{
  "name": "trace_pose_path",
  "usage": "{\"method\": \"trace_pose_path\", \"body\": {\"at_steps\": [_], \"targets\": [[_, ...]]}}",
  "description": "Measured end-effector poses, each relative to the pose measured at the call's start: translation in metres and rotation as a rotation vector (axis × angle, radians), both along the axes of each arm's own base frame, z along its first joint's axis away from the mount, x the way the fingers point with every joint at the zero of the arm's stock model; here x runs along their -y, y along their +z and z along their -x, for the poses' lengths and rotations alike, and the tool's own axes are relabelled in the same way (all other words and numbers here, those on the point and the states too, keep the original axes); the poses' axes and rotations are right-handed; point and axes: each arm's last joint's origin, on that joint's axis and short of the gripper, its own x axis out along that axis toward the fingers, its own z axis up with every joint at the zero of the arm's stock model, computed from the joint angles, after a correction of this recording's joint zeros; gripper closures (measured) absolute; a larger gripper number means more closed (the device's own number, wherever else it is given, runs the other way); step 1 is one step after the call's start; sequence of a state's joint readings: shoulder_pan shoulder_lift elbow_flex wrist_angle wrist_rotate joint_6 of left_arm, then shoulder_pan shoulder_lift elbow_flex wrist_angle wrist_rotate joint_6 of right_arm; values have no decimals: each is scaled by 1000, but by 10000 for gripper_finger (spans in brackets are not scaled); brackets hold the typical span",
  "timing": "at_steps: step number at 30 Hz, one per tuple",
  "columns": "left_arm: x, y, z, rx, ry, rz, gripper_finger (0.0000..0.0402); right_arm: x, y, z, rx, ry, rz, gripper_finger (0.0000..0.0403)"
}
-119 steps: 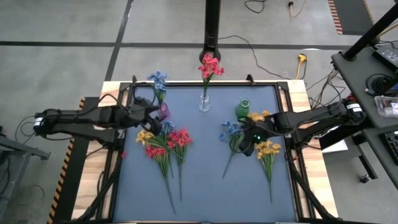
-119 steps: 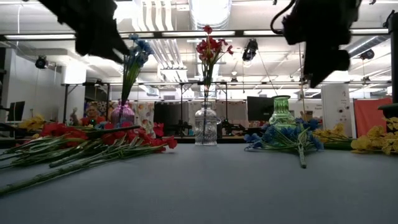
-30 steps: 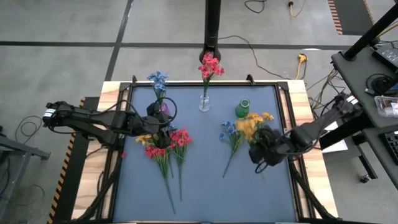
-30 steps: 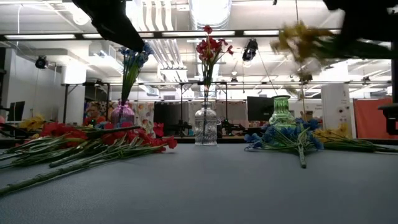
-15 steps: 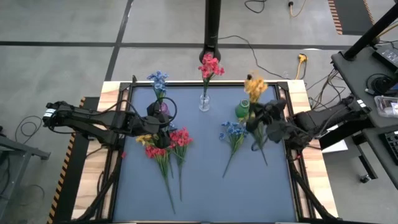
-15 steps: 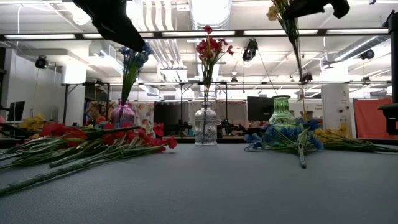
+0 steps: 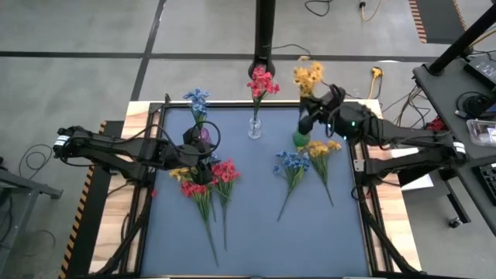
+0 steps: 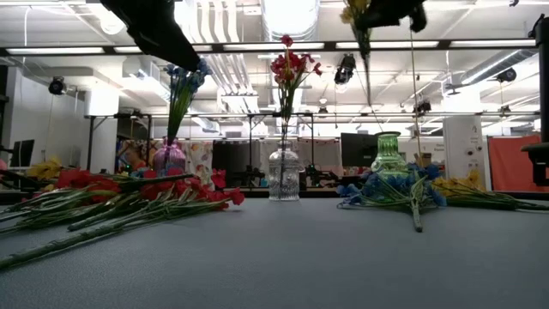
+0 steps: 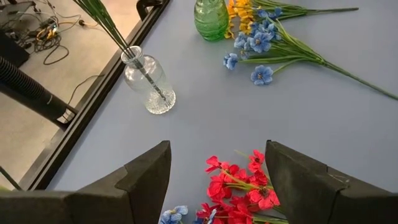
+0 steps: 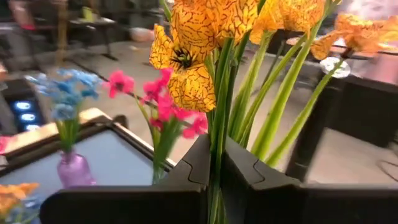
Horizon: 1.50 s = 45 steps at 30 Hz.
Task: Sort flowers into vase by color
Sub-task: Put the right yellow flower into the green vase
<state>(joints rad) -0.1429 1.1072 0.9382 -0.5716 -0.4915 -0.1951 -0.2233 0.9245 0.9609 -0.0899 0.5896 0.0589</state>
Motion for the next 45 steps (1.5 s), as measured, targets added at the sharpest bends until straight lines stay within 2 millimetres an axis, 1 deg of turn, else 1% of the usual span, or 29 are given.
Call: {"method": "trace_pose_path", "body": {"at_steps": [4, 7, 15, 20, 26, 30, 39, 45], "targets": [[0, -1, 1, -14, 1, -1, 159, 20, -9, 6, -32, 9, 5, 390], [0, -1, 1, -19, 3, 1, 159, 27, -16, 14, -38, -25, 0, 390], [0, -2, 1, -17, 9, 7, 159, 17, -28, 37, 4, -25, -1, 390], [0, -2, 1, -18, 8, 8, 159, 14, -39, 45, 93, -23, 68, 390], [0, -2, 2, -18, 9, 8, 159, 14, -59, 47, 89, -23, 91, 390], [0, -2, 2, -18, 9, 8, 159, 13, -60, 48, 96, -27, 87, 390], [0, -2, 2, -19, 9, 8, 159, 13, -71, 48, 13, -31, 37, 390], [0, -2, 2, -18, 9, 8, 159, 13, -77, 48, 15, -32, 18, 384]]}}
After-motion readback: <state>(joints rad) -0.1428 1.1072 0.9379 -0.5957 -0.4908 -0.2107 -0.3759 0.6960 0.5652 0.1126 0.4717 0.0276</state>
